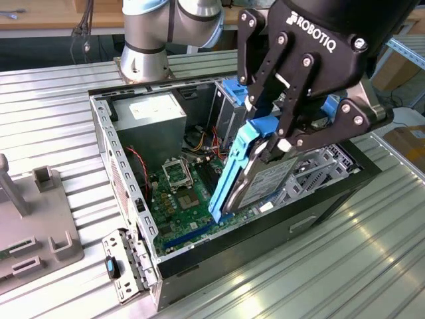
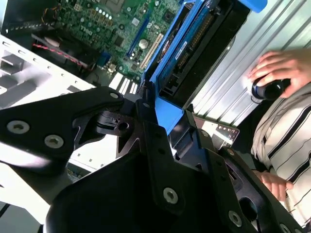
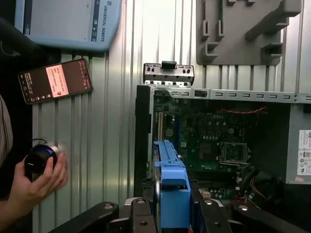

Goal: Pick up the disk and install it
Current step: 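Pick up the disk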

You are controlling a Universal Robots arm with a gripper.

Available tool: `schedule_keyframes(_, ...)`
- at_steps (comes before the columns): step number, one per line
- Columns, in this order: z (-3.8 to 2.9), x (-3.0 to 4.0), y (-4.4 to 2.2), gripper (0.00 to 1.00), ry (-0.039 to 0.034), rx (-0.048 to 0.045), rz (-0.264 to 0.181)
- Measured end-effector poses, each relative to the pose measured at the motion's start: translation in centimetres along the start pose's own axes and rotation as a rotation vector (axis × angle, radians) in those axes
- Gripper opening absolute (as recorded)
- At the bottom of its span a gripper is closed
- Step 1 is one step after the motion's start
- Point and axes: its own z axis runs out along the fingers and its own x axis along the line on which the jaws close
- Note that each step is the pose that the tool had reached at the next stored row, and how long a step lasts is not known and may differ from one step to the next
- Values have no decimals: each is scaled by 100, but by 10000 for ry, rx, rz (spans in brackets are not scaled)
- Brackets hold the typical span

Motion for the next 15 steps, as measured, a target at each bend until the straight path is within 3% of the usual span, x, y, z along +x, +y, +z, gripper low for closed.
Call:
schedule_keyframes(3, 11, -27, -237, 37, 0, 0, 1)
schedule_keyframes(10, 26, -42, -625, 37, 1, -1, 0)
schedule_keyframes(13, 34, -42, -831, 37, -1, 0, 0)
schedule_keyframes(15, 33, -43, -857, 37, 4, -1, 0)
